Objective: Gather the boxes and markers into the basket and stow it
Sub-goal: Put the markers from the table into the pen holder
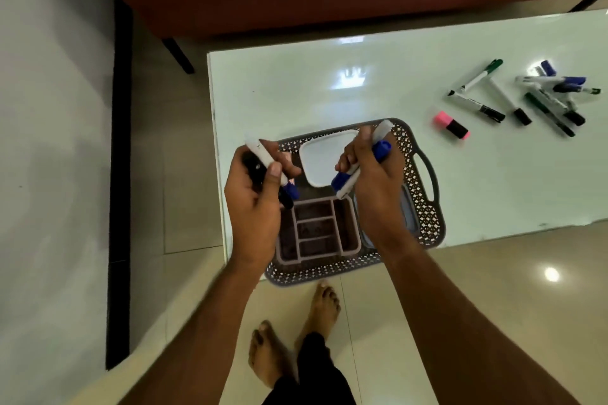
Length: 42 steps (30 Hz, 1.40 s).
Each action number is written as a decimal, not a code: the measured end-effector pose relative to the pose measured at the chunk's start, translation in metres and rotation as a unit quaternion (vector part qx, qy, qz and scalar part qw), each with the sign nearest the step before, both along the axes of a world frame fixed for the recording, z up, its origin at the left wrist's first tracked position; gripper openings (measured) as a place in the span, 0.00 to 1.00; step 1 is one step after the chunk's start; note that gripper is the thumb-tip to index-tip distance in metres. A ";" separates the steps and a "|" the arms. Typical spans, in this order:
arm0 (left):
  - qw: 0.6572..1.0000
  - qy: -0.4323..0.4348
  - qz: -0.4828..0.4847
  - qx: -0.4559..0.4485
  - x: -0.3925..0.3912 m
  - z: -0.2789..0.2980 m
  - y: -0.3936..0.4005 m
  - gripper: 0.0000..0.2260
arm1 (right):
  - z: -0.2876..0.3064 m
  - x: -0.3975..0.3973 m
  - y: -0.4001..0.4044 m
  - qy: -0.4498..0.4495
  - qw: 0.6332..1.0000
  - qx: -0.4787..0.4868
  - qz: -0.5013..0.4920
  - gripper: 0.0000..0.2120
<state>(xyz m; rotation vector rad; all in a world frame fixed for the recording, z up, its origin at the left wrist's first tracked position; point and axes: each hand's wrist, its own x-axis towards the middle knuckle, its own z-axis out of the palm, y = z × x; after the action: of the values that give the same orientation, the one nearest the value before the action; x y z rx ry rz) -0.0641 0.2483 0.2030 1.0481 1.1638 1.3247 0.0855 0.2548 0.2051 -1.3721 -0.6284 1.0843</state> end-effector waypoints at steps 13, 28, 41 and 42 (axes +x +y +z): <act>0.989 0.054 0.138 0.003 0.011 -0.049 -0.063 0.11 | -0.044 -0.012 -0.049 -0.051 0.998 -0.006 -0.046 0.07; 0.969 0.178 0.170 -0.022 0.028 -0.061 -0.067 0.15 | -0.061 -0.012 -0.050 -0.169 0.985 0.020 -0.018 0.05; 0.957 0.245 0.151 -0.032 0.026 -0.048 -0.061 0.18 | -0.055 -0.002 -0.048 -0.144 0.989 0.003 0.025 0.09; 0.956 0.247 0.157 -0.025 0.025 -0.045 -0.060 0.18 | -0.054 0.002 -0.048 -0.138 0.990 0.006 0.023 0.10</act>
<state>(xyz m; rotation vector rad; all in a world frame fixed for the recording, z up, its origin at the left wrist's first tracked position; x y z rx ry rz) -0.0387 0.1883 0.1582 1.2332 1.7889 1.2982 0.0874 0.2064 0.1515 -1.5164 -0.8692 0.9318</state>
